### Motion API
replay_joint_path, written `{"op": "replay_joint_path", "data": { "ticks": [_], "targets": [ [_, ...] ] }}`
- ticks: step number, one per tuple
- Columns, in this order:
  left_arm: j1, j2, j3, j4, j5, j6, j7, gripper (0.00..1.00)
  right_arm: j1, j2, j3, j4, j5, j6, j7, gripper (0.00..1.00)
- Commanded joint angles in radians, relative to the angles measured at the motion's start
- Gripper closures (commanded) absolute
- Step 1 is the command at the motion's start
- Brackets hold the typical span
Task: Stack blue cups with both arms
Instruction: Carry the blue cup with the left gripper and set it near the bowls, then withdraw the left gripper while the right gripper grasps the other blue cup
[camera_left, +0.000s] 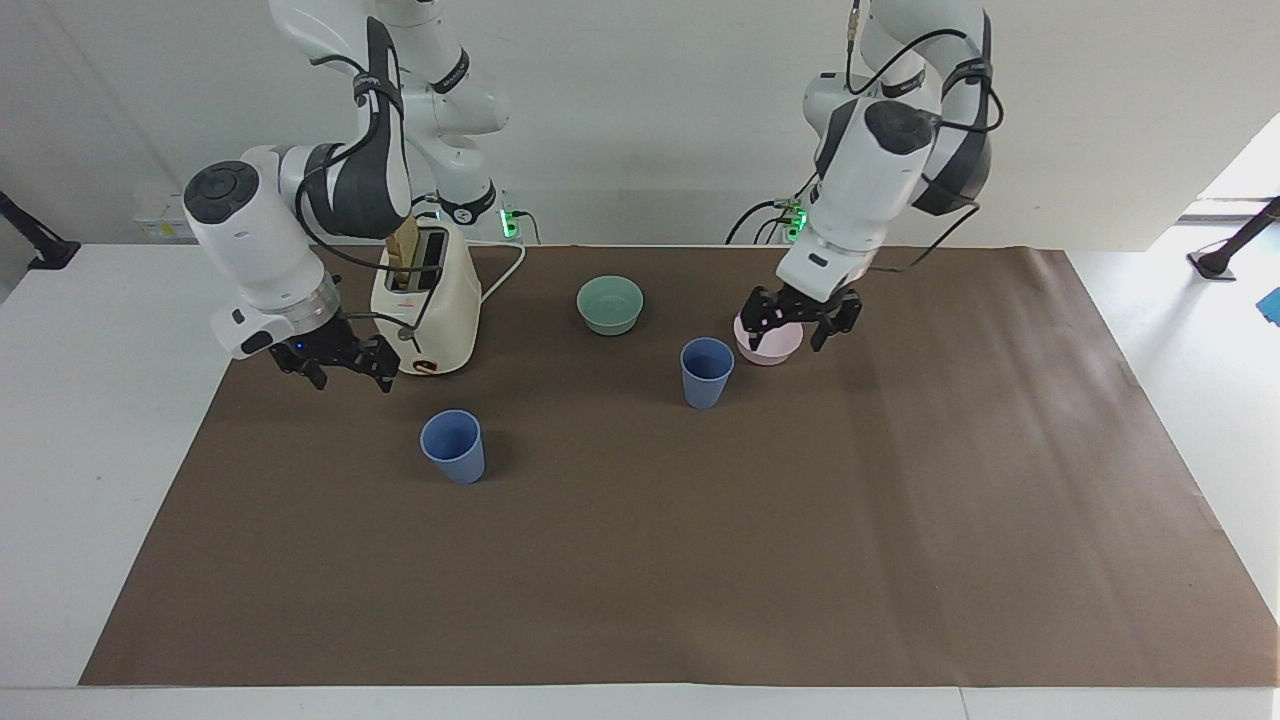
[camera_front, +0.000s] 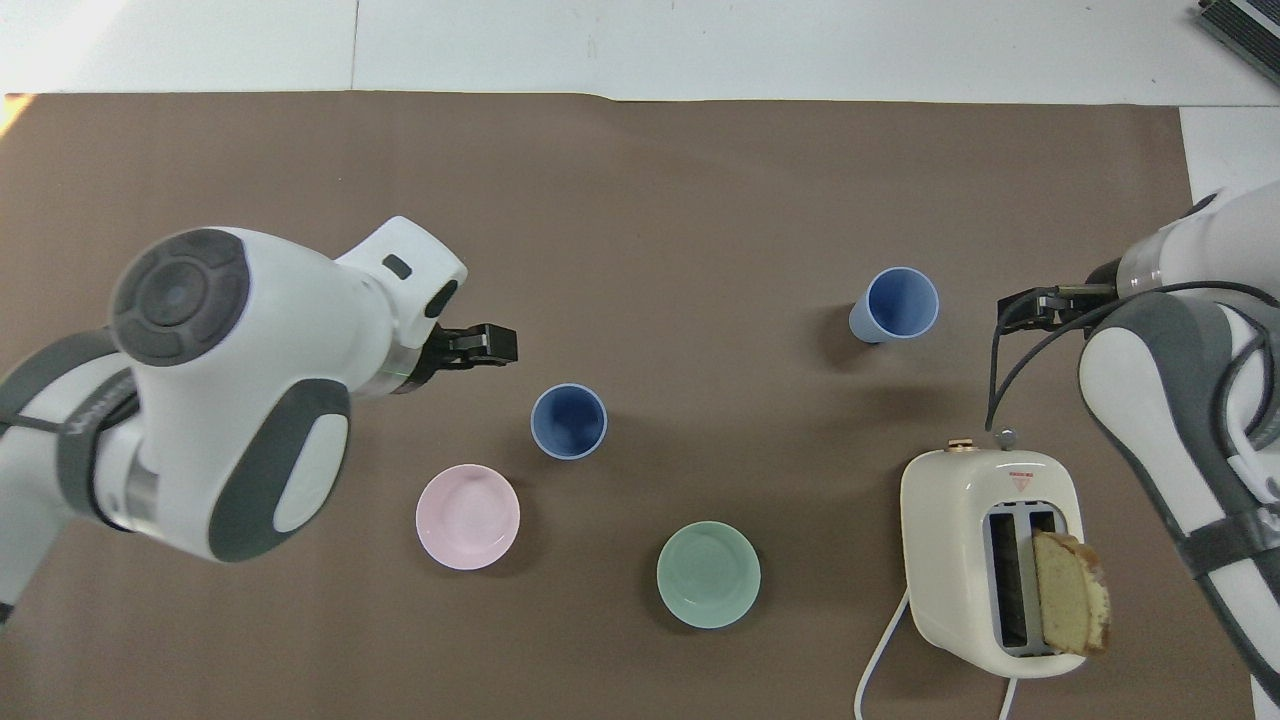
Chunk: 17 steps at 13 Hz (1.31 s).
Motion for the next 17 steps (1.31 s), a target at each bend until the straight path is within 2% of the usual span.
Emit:
{"op": "replay_joint_path", "data": {
  "ticks": [1,4,7,11,13,16,17],
  "targets": [
    [0.104,-0.032,-0.008,0.028,0.044,-0.089,0.155,0.00,0.020,-0.021,0.005,-0.039,0.010,0.033,0.070,0.00],
    [0.230,-0.036,-0.008,0.045,0.061,-0.102,0.342,0.00,0.020,0.004,0.008,-0.067,0.052,0.128,0.076,0.00],
    [0.325,-0.038,-0.008,0.054,0.061,-0.103,0.475,0.00,0.043,0.034,0.011,-0.065,0.119,0.173,0.097,0.00],
    [0.428,-0.041,-0.008,0.072,0.061,-0.103,0.603,0.00,0.063,0.102,0.012,-0.053,0.162,0.272,0.117,0.00],
    [0.468,-0.038,-0.008,0.112,0.061,-0.140,0.653,0.00,0.073,0.129,0.014,-0.050,0.162,0.306,0.117,0.00],
    [0.503,-0.029,-0.007,0.160,0.061,-0.181,0.684,0.00,0.086,0.137,0.014,-0.053,0.162,0.300,0.119,0.65],
    [0.504,-0.030,-0.007,0.160,0.061,-0.181,0.684,0.00,0.087,0.136,0.014,-0.054,0.162,0.293,0.120,0.98]
  ]
}}
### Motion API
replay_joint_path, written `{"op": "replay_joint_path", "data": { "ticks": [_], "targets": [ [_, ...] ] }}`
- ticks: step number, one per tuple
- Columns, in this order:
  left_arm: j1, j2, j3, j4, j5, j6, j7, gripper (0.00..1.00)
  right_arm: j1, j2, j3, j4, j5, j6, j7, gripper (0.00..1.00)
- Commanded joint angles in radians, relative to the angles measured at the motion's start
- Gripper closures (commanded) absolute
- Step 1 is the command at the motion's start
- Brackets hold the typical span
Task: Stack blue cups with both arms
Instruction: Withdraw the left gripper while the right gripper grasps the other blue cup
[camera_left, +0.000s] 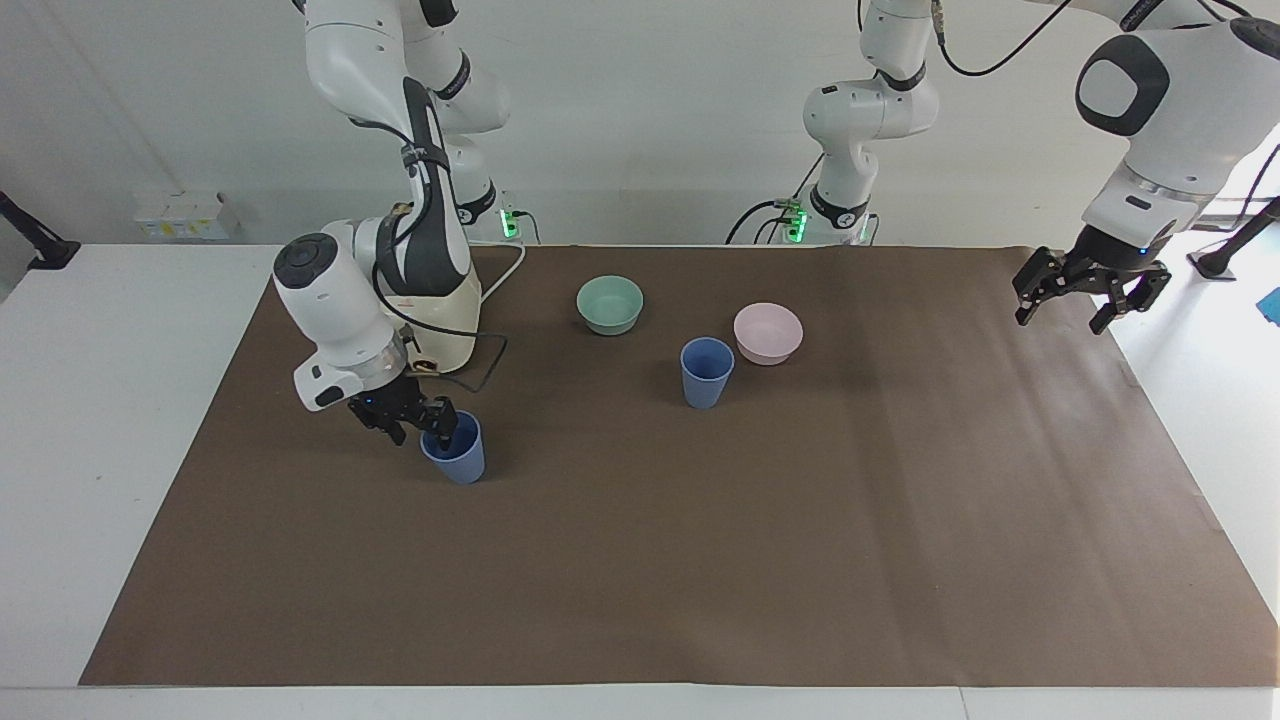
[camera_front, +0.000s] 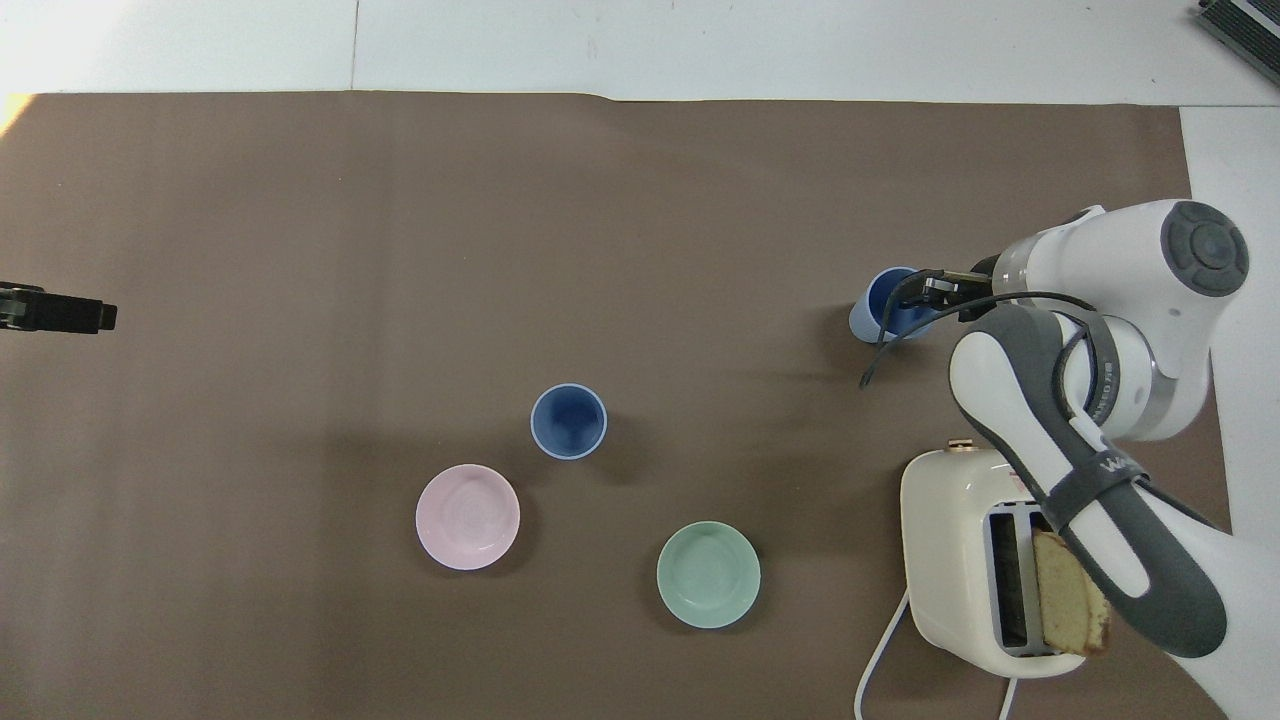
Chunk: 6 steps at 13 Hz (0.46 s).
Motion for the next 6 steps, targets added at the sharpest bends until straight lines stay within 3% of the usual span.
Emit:
{"op": "replay_joint_path", "data": {
  "ticks": [1,6],
  "targets": [
    [0.026,0.010,-0.011,0.031,0.015,-0.031,0.013,0.00,0.005,0.000,0.005,0.006,0.024,-0.008,0.011,1.00],
    [0.037,0.016,-0.005,0.098,0.017,-0.071,0.022,0.00,0.011,-0.004,0.008,0.107,0.022,-0.118,0.008,1.00]
  ]
}}
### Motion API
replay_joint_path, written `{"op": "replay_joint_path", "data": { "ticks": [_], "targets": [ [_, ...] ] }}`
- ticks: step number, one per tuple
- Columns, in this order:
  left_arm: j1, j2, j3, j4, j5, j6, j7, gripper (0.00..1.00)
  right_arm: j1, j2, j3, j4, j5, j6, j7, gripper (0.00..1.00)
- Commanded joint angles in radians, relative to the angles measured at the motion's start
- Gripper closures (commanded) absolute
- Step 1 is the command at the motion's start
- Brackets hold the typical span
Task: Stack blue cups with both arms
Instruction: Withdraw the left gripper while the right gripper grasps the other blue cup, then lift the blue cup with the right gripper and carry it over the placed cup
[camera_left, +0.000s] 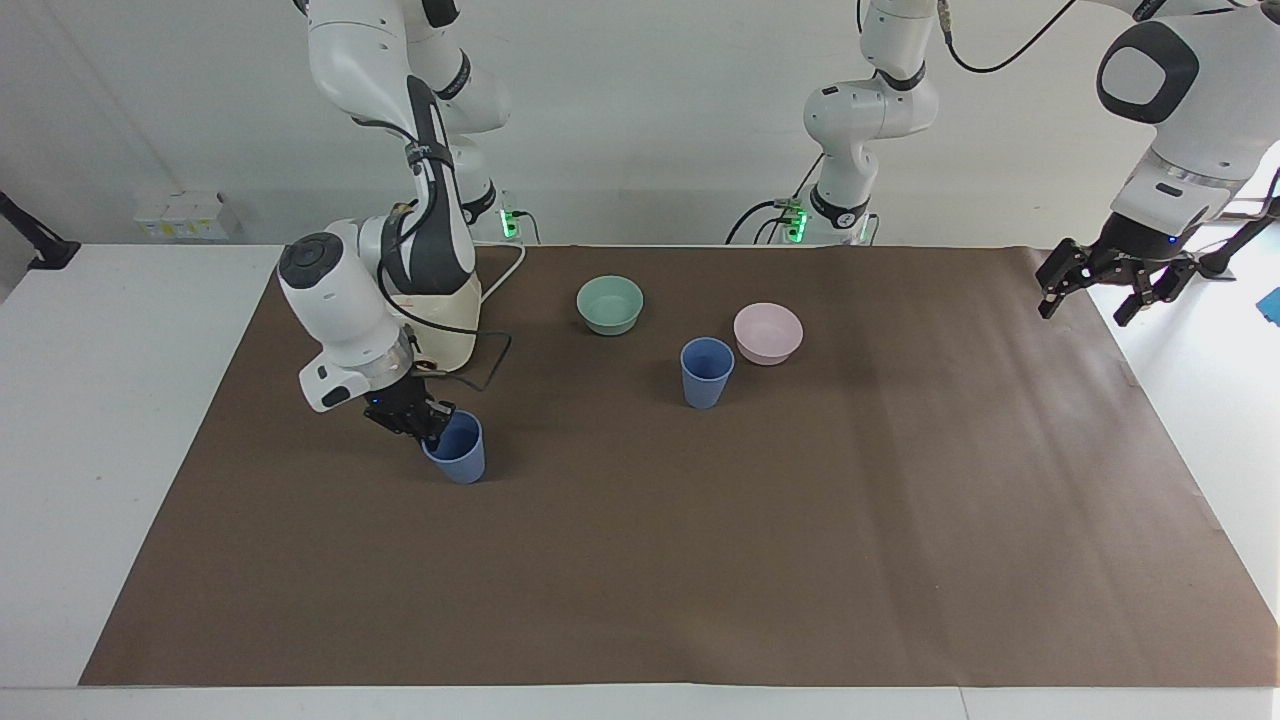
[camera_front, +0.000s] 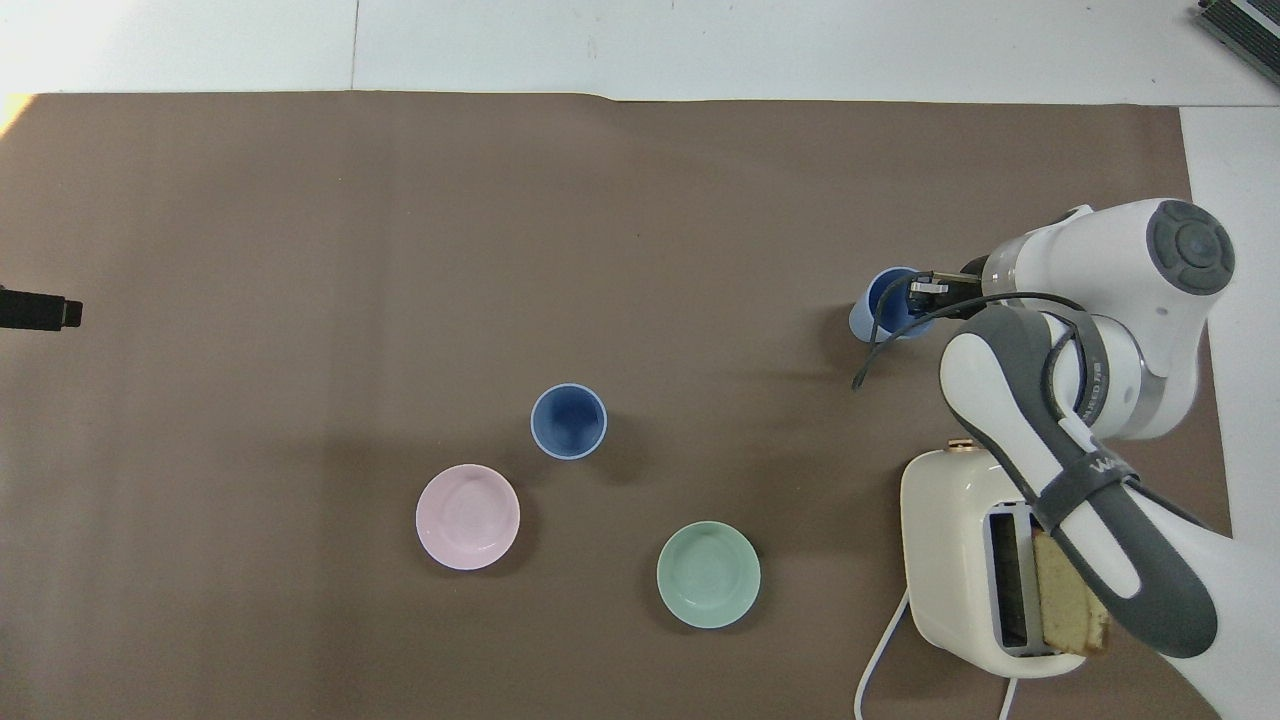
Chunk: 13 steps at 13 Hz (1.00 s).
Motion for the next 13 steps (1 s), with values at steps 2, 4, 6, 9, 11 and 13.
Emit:
{"op": "replay_joint_path", "data": {
  "ticks": [2,4,6,9,11,13],
  "targets": [
    [-0.004,0.038,-0.019,0.137,0.016,-0.111,0.013,0.00,0.034,-0.013,0.004,0.100,0.008,-0.109,0.009,1.00],
    [-0.022,0.071,-0.047,0.229,0.013,-0.182,0.011,0.00,0.054,-0.031,0.006,0.127,0.006,-0.153,0.009,1.00],
    [-0.045,0.071,-0.064,0.261,0.006,-0.239,0.001,0.00,0.099,-0.060,0.006,0.144,0.006,-0.187,0.015,1.00],
    [-0.057,0.034,-0.076,0.249,0.006,-0.274,-0.002,0.00,0.190,-0.068,0.007,0.259,-0.006,-0.308,0.160,1.00],
    [-0.059,0.036,-0.074,0.249,0.009,-0.274,-0.013,0.00,0.279,-0.070,0.006,0.316,-0.052,-0.377,0.248,1.00],
    [-0.065,0.037,-0.074,0.254,0.013,-0.274,-0.053,0.00,0.371,-0.074,0.007,0.339,-0.076,-0.405,0.355,1.00]
  ]
}}
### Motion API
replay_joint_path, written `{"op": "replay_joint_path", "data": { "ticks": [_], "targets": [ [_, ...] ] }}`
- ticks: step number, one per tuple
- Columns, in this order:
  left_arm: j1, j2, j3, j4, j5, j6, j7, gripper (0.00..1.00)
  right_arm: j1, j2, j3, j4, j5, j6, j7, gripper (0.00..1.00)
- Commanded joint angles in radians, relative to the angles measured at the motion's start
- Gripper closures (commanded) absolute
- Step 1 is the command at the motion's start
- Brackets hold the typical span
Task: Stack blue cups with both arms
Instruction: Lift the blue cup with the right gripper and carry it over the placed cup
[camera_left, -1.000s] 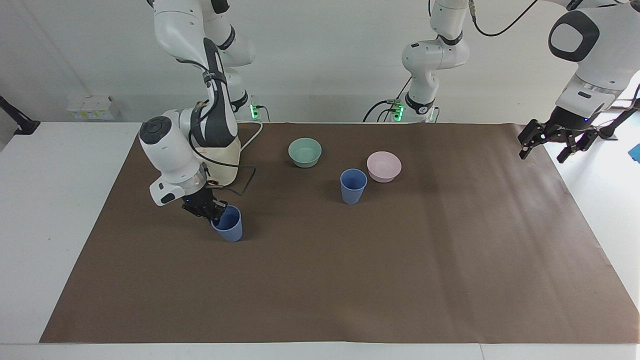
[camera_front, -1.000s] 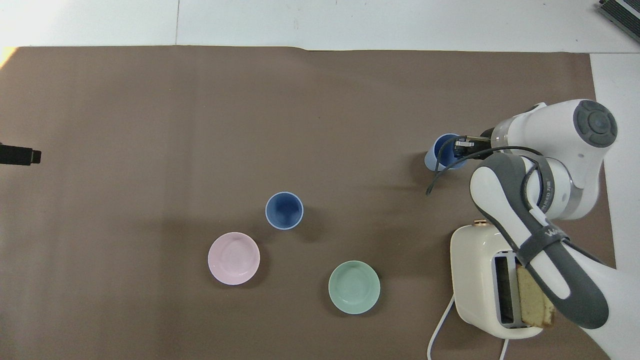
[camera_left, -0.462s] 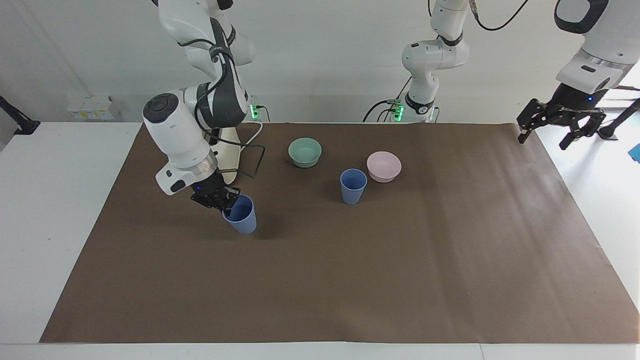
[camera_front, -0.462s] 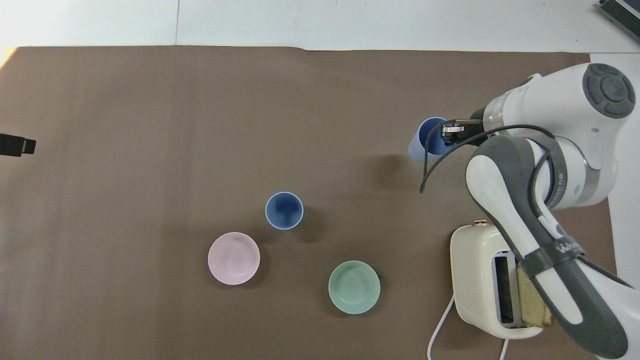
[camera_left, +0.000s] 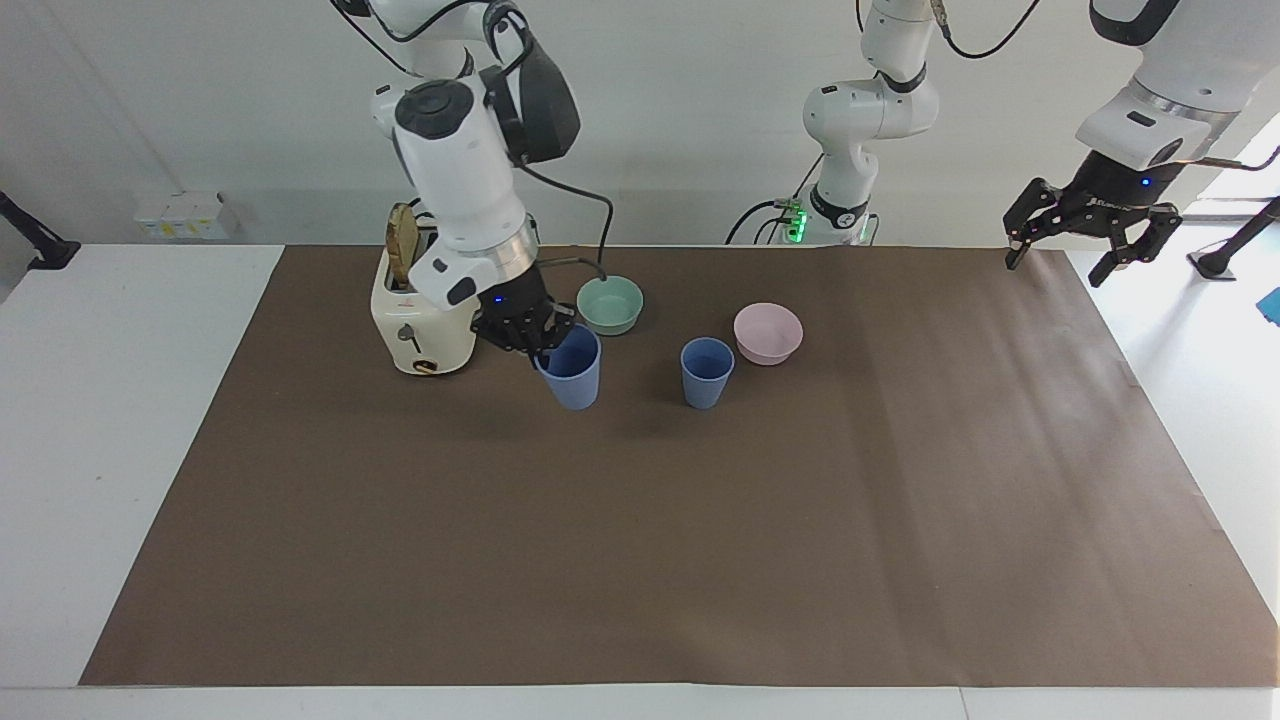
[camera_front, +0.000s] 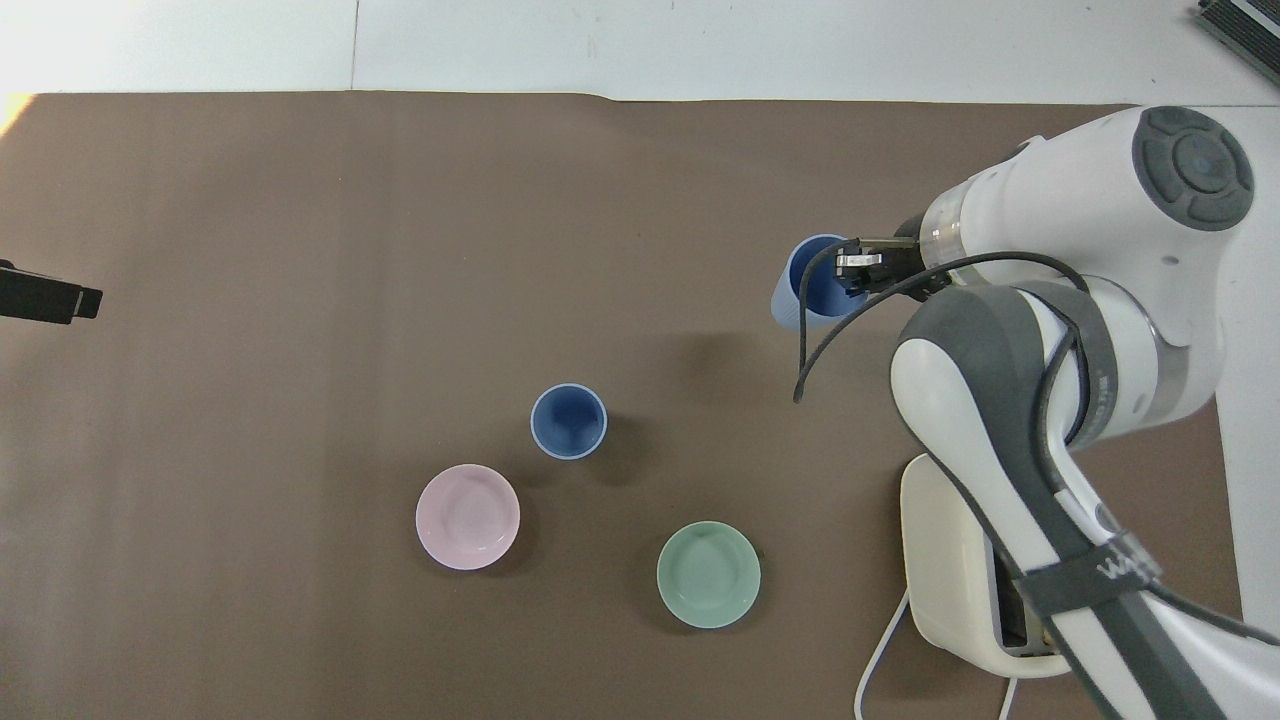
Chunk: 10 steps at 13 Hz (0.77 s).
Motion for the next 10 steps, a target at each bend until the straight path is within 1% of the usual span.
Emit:
{"op": "replay_joint_path", "data": {
  "ticks": [1,3,5,7,8,10],
  "targets": [
    [-0.017,0.002,0.009,0.018,0.013,-0.026,-0.048,0.00,0.097,-0.008,0.000,0.028,-0.034,-0.029,0.112,1.00],
    [-0.023,-0.001,0.006,0.017,0.012,-0.025,-0.077,0.00,0.156,-0.018,0.000,0.027,-0.034,-0.031,0.146,1.00],
    [-0.023,-0.001,0.006,0.015,0.010,-0.025,-0.080,0.00,0.222,-0.009,0.000,0.022,-0.041,-0.029,0.198,1.00],
    [-0.023,-0.001,0.006,0.014,0.010,-0.025,-0.080,0.00,0.242,-0.006,0.007,0.004,-0.051,-0.014,0.234,1.00],
    [-0.023,-0.001,0.006,0.014,0.010,-0.025,-0.080,0.00,0.262,0.001,0.007,-0.002,-0.052,0.005,0.246,1.00],
    [-0.023,-0.001,0.006,0.014,0.010,-0.025,-0.079,0.00,0.303,0.049,0.007,-0.004,-0.080,0.055,0.312,1.00]
  ]
}}
